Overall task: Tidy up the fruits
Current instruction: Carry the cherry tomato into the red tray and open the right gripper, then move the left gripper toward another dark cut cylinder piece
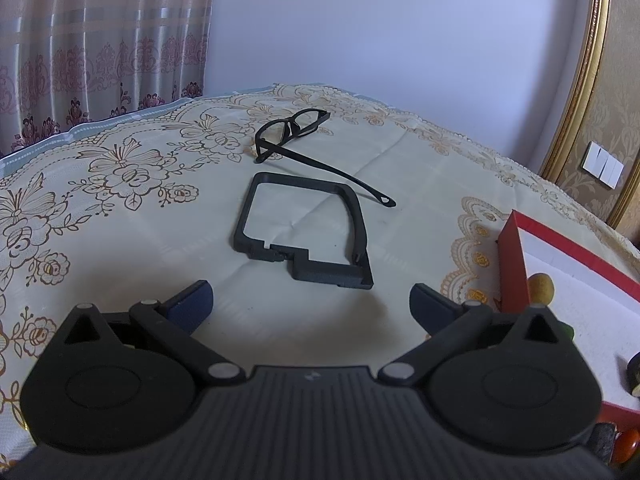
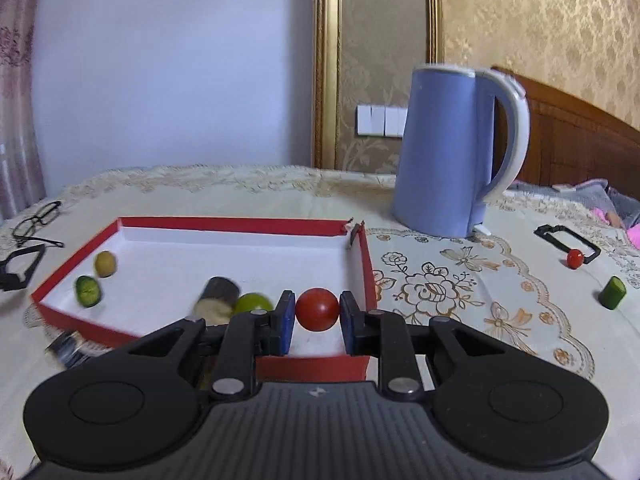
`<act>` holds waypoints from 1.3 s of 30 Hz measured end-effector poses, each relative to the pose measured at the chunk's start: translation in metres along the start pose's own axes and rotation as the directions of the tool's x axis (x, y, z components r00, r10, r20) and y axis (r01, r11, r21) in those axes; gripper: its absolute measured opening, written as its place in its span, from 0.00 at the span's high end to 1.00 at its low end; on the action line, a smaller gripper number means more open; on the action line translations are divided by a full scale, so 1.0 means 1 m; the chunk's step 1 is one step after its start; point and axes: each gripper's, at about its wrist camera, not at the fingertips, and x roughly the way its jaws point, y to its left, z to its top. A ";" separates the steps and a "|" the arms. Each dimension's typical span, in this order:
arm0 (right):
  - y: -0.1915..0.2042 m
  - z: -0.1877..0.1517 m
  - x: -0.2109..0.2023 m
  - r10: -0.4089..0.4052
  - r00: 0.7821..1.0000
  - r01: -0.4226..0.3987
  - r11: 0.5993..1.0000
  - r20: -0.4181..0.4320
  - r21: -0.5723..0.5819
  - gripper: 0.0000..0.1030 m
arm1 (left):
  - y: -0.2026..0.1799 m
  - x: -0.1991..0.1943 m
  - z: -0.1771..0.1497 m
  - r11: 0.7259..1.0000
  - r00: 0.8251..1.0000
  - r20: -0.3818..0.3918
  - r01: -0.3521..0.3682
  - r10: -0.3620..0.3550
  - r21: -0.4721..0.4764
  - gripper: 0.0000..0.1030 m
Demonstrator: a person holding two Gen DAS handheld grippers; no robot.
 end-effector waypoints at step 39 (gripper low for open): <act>-0.065 -0.052 -0.017 -0.139 0.983 0.151 0.984 -0.122 0.093 0.21 | 0.001 -0.025 -0.008 0.982 0.982 -0.007 0.186 -0.186 0.006 0.00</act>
